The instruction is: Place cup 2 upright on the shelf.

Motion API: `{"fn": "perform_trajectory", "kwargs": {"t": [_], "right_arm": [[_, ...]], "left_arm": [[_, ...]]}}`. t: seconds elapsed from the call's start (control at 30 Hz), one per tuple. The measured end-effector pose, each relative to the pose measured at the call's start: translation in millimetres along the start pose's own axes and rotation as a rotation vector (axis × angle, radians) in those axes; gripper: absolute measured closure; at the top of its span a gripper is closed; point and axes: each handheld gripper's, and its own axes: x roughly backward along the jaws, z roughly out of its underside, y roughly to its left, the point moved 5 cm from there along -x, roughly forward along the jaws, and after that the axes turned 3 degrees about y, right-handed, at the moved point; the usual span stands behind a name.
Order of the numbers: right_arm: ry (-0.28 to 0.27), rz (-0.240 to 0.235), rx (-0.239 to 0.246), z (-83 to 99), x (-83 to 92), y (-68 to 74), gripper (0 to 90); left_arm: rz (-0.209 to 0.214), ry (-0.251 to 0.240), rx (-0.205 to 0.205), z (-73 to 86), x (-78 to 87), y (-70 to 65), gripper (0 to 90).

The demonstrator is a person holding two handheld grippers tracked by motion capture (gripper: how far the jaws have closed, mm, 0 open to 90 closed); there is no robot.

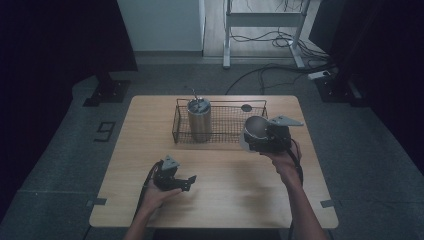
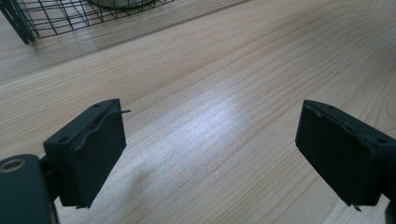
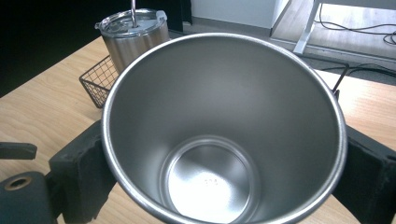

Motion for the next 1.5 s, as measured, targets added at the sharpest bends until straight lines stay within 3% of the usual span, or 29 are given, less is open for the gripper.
{"fn": "perform_trajectory", "kwargs": {"t": [1.5], "right_arm": [[0.038, 0.015, -0.013, -36.6, -48.1, -19.6, 7.2]], "left_arm": [[0.018, 0.004, 0.006, 1.4, 2.8, 1.5, 8.5]]}}
